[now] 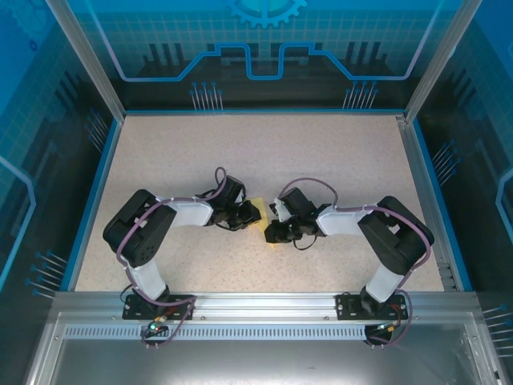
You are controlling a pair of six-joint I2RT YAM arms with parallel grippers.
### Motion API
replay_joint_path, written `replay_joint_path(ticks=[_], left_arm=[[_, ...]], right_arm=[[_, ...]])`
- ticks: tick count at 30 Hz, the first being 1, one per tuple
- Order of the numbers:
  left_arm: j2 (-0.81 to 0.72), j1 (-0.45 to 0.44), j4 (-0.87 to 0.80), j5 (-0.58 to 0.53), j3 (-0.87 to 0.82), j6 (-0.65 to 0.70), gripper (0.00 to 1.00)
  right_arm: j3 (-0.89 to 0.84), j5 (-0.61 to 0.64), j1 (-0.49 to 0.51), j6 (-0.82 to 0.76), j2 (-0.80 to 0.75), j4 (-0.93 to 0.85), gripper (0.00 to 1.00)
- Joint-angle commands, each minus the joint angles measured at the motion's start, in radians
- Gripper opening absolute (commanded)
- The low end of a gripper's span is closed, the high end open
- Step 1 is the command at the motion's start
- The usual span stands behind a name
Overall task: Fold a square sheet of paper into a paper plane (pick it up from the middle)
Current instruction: Fold the paper plane at the center of the table.
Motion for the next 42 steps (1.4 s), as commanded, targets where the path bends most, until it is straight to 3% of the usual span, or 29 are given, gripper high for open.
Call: replay_joint_path(ticks=[1,11,17,27,36,42], left_arm=[[-0.011,0.003,-0.052,0.011,0.002,0.029,0.21],[-0.117,-0.022,0.023,0.045,-0.074,-0.009,0.19],[-0.077,-0.053,0.106,0.095,-0.098,-0.036,0.13],[-0.037,-0.07,0.121,0.098,-0.092,-0.024,0.13],[-0.001,-0.07,0.082,0.03,-0.069,-0.016,0.13],[-0.011,-0.061,-0.033,-0.05,-0.026,0.04,0.13]], right_arm=[[-0.021,0.011,0.017,0.009,0.007,-0.058,0.12],[-0.006,0.028,0.012,0.039,0.022,-0.073,0.08],[-0.004,0.028,0.006,0.044,0.023,-0.077,0.07],[-0.007,0.026,0.004,0.043,0.025,-0.088,0.07],[-0.017,0.04,0.008,0.031,0.035,-0.113,0.07],[-0.024,0.068,0.012,-0.001,0.038,-0.171,0.06]])
